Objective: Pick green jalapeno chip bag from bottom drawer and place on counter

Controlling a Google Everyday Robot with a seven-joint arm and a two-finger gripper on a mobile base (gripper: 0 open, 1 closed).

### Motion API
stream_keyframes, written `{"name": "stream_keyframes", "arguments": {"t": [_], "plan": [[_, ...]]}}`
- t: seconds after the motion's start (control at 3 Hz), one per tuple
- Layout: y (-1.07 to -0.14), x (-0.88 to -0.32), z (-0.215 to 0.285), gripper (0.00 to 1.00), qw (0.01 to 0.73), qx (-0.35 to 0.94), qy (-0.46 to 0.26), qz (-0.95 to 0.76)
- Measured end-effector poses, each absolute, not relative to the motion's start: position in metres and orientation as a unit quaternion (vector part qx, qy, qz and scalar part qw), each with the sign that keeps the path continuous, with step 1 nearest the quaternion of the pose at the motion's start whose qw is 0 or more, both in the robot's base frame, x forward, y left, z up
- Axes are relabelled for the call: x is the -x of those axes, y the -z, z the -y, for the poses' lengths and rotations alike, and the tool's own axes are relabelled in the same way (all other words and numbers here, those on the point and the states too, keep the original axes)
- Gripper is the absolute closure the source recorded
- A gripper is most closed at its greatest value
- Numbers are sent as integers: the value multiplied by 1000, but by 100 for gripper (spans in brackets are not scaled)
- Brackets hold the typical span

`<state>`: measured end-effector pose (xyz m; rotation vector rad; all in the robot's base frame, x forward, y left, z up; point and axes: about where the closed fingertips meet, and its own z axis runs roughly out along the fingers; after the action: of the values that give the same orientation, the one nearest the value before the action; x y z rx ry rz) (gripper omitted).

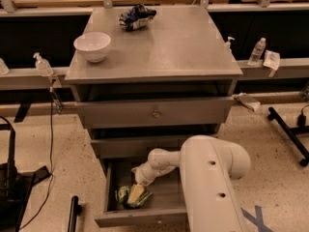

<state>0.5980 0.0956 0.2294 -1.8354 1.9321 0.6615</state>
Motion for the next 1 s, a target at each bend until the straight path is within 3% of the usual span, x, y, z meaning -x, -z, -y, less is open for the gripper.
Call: {"name": "stream_keyframes", "arguments": {"t": [0.33,0.67,1.0], "plan": [[-191,-597,-94,15,176,647,-234,-704],[-170,-595,-96,31,164,642,-240,-709],[-169,-596,-96,55,167,643,-240,-708]]}}
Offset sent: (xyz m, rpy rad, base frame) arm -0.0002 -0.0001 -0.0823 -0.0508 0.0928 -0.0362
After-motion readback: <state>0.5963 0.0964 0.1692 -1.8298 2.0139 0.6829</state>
